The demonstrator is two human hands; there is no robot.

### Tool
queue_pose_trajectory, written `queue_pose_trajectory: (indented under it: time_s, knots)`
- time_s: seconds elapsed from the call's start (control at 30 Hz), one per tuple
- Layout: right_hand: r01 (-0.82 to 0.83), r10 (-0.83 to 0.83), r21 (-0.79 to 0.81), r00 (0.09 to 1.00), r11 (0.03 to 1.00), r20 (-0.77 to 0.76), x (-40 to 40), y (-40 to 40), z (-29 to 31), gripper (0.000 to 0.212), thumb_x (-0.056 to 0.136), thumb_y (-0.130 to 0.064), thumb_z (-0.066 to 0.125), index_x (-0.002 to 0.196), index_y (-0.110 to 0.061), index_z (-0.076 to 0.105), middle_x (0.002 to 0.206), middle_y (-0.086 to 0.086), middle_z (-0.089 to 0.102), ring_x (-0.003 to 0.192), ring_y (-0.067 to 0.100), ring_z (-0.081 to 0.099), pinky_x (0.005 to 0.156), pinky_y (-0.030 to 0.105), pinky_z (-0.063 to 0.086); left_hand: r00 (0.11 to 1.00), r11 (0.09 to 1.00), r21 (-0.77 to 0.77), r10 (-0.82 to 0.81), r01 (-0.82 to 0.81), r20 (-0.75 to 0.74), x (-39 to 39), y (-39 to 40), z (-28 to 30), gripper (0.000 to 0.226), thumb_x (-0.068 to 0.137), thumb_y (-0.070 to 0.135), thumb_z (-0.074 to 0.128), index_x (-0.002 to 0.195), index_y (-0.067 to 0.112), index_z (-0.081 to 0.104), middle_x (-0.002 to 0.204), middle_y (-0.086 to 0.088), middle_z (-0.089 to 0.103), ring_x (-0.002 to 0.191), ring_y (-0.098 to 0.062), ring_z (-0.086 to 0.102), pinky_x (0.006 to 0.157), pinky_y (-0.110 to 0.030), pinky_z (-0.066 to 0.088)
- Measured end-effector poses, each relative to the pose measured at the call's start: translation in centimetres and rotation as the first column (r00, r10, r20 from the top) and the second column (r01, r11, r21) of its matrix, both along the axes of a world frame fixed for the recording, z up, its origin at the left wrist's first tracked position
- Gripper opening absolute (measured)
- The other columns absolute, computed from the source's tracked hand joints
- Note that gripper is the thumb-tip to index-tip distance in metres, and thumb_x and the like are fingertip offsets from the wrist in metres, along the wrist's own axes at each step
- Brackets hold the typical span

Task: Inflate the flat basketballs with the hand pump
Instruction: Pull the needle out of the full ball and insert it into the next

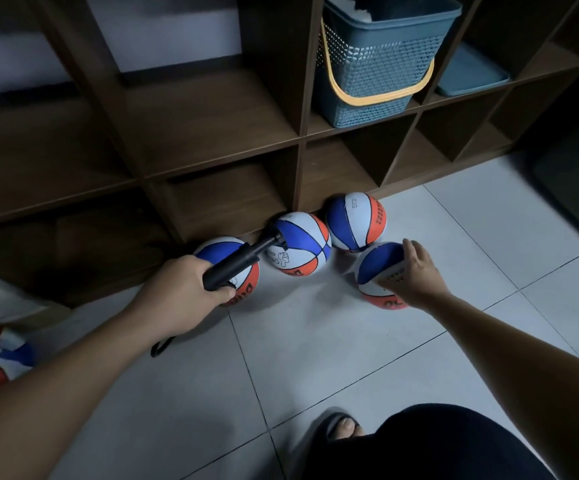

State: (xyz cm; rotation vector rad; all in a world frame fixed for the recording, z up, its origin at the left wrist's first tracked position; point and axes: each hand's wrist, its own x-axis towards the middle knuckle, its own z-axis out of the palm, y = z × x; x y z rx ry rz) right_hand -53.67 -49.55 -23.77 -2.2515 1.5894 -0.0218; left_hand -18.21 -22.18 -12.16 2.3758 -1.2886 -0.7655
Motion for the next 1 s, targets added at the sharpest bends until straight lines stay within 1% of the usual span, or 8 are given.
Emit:
queue_pose_trajectory:
  time_s: [0.1, 0.27, 0.37, 0.5, 0.6, 0.7, 0.83, 1.0]
  knots:
    - [-0.089, 0.088, -0.03, 0.996, 0.996, -0.012, 1.8, 1.4, 2.9, 0.102, 0.082, -0.054, 0.086, 0.161, -0.016, 0.033, 0.16, 0.01, 0.039, 0.142, 0.034, 0.045, 0.113, 0.049, 0.049, 1.0, 1.0, -0.017, 0.026, -0.025, 0.018, 0.6, 1.5, 1.6, 0.038, 0.086, 0.048, 0.086, 0.07, 0.02, 0.066, 0.06, 0.0, 0.063, 0.056, -0.018, 0.063, 0.054, -0.033, 0.044]
    - [-0.449, 0.449, -0.018, 0.893, 0.893, 0.029, 10.4, 6.3, 10.4, 0.085, 0.089, -0.052, 0.08, 0.158, -0.016, 0.045, 0.153, 0.007, 0.05, 0.135, 0.031, 0.056, 0.11, 0.042, 0.049, 0.99, 0.993, -0.014, 0.114, -0.114, 0.078, 3.8, 6.5, 5.1, 0.038, 0.086, 0.045, 0.087, 0.068, 0.02, 0.066, 0.054, 0.006, 0.06, 0.054, -0.014, 0.06, 0.053, -0.03, 0.039]
    - [-0.683, 0.683, -0.022, 0.73, 0.73, 0.006, 18.0, 11.6, 15.3, 0.07, 0.091, -0.053, 0.079, 0.146, -0.015, 0.059, 0.141, 0.004, 0.065, 0.129, 0.027, 0.062, 0.106, 0.03, 0.045, 0.981, 0.986, 0.03, 0.16, -0.164, 0.109, 7.5, 11.6, 7.8, 0.036, 0.088, 0.05, 0.084, 0.074, 0.021, 0.069, 0.064, -0.001, 0.065, 0.062, -0.02, 0.065, 0.057, -0.034, 0.043]
    - [-0.886, 0.885, -0.013, 0.463, 0.463, -0.044, 27.6, 20.8, 19.6, 0.061, 0.094, -0.06, 0.071, 0.143, -0.026, 0.062, 0.129, -0.007, 0.071, 0.115, 0.016, 0.067, 0.09, 0.025, 0.048, 0.949, 0.96, 0.059, 0.261, -0.275, 0.177, 14.2, 21.2, 10.9, 0.035, 0.09, 0.054, 0.082, 0.083, 0.021, 0.072, 0.075, -0.007, 0.07, 0.066, -0.019, 0.066, 0.06, -0.036, 0.049]
    - [-0.965, 0.964, 0.027, 0.259, 0.261, -0.061, 34.2, 27.7, 19.1, 0.056, 0.094, -0.061, 0.07, 0.137, -0.025, 0.063, 0.128, -0.006, 0.068, 0.109, 0.014, 0.065, 0.091, 0.028, 0.052, 0.918, 0.924, 0.073, 0.36, -0.376, 0.165, 18.3, 29.1, 11.9, 0.032, 0.09, 0.046, 0.084, 0.082, 0.018, 0.072, 0.071, -0.005, 0.07, 0.062, -0.019, 0.066, 0.054, -0.031, 0.046]
    - [-0.99, 0.988, 0.065, 0.122, 0.128, -0.096, 40.0, 34.7, 16.4, 0.067, 0.094, -0.067, 0.067, 0.145, -0.023, 0.057, 0.14, -0.001, 0.061, 0.123, 0.022, 0.061, 0.095, 0.029, 0.048, 0.88, 0.872, 0.138, 0.451, -0.47, 0.145, 21.1, 36.0, 11.7, 0.028, 0.091, 0.038, 0.085, 0.084, 0.014, 0.073, 0.074, -0.01, 0.074, 0.062, -0.022, 0.069, 0.058, -0.03, 0.049]
    - [-0.986, 0.994, 0.133, 0.102, 0.096, 0.04, 45.0, 43.3, 10.6, 0.073, 0.096, -0.054, 0.075, 0.156, -0.02, 0.05, 0.155, 0.003, 0.054, 0.137, 0.024, 0.053, 0.105, 0.019, 0.035, 0.857, 0.818, 0.256, 0.49, -0.515, 0.156, 23.1, 42.4, 10.1, 0.029, 0.089, 0.034, 0.084, 0.079, 0.012, 0.068, 0.077, -0.012, 0.07, 0.067, -0.025, 0.067, 0.061, -0.034, 0.049]
    - [-0.969, 0.976, 0.176, 0.191, 0.171, 0.101, 49.5, 50.0, 3.3, 0.109, 0.084, -0.051, 0.087, 0.166, -0.017, 0.025, 0.164, 0.01, 0.039, 0.142, 0.034, 0.049, 0.109, 0.047, 0.049, 0.87, 0.818, 0.297, 0.467, -0.492, 0.155, 24.4, 45.3, 7.8, 0.026, 0.093, 0.031, 0.08, 0.081, 0.018, 0.06, 0.084, -0.009, 0.066, 0.074, -0.023, 0.065, 0.061, -0.032, 0.046]
